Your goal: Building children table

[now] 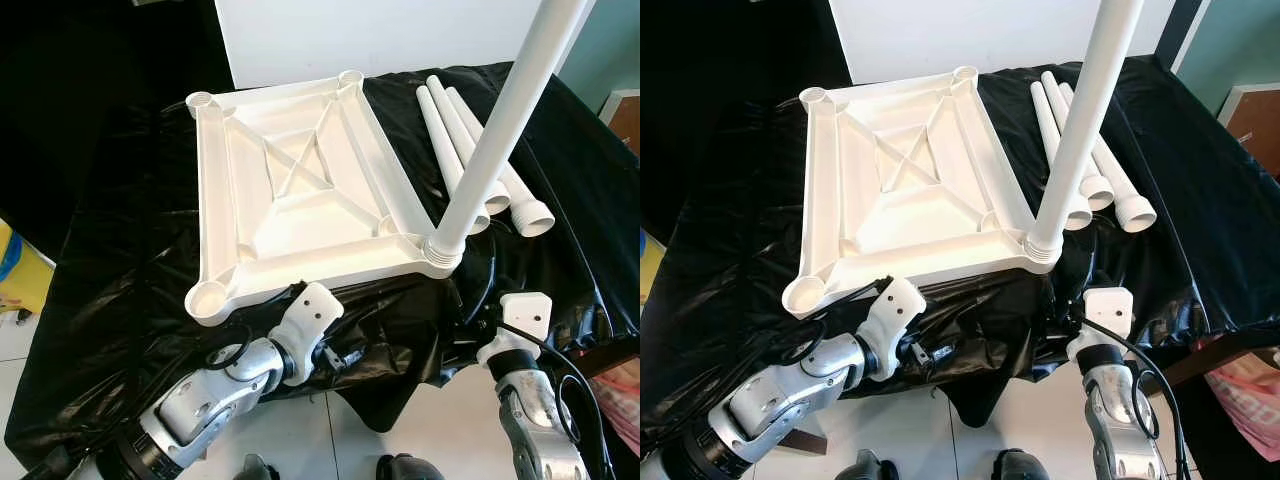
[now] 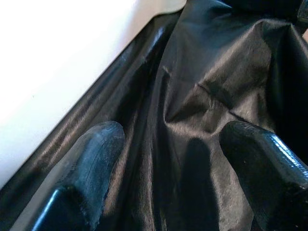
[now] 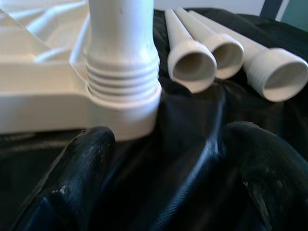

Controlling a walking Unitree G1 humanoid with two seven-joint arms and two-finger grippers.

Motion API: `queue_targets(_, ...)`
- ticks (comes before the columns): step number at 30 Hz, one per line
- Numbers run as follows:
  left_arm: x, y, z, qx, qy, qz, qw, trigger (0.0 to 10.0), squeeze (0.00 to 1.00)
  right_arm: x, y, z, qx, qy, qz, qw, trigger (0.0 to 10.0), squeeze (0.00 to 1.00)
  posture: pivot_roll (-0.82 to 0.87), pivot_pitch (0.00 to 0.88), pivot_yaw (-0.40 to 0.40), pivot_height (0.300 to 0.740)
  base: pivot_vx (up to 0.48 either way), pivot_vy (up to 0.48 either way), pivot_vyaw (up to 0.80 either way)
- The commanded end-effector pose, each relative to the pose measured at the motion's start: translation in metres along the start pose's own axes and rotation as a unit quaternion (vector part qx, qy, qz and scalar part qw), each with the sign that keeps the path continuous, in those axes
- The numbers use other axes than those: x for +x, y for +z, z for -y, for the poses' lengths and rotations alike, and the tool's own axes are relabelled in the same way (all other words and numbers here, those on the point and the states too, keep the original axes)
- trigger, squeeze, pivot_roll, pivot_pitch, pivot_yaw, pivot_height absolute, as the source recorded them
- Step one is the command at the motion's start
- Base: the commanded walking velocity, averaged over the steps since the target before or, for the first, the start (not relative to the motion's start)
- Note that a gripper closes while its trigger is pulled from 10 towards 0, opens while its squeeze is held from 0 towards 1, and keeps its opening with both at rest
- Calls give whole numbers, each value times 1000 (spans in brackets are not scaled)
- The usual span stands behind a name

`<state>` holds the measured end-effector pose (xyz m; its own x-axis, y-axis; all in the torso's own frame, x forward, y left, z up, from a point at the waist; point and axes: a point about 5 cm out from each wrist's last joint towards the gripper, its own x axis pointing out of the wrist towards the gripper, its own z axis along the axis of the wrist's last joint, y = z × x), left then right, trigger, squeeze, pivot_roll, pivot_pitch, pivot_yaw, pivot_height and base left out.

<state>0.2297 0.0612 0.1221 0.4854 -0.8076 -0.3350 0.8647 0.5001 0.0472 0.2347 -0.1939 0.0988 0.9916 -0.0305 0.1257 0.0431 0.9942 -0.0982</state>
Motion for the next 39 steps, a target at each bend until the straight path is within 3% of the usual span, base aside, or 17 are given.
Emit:
queue_targets(1,1,-9,9,5,-81,-17,997,10000,0,-3,1,4,-9,-15,3,1000,10000,0,-86,152,16,740,0,0,0)
queue_targets(7,5,-19,3,-11,-43,-30,999,10000,0,-8,-3,8,2,-38,-16,999,10000,0,-94,155,19,740,0,0,0)
queue_targets(15,-4,-43,-10,-9,18,-104,994,10000,0,-15,-32,-5,41,35,-138,989,10000,0,-105,164,31,740,0,0,0)
queue_targets(19,-8,-47,-9,-10,16,-116,993,10000,0,-17,-35,-9,52,55,-154,985,10000,0,-102,167,36,740,0,0,0)
queue_targets(27,-39,-61,11,-56,-43,-174,982,10000,0,-33,-36,-17,41,138,-185,972,10000,0,-100,172,36,740,0,0,0)
queue_targets(30,-57,-72,21,-91,-67,-205,972,10000,0,-43,-36,-15,23,181,-203,962,10000,0,-98,174,32,740,0,0,0)
queue_targets(35,-72,-80,23,-110,-68,-227,965,10000,0,-48,-35,-8,-2,211,-207,955,10000,0,-95,174,31,740,0,0,0)
queue_targets(36,-79,-83,20,-115,-55,-239,963,10000,0,-47,-35,0,-12,215,-210,954,10000,0,-91,173,32,740,0,0,0)
queue_targets(39,-83,-84,18,-114,-50,-244,962,10000,0,-47,-35,3,-15,219,-212,952,10000,0,-89,173,32,740,0,0,0)
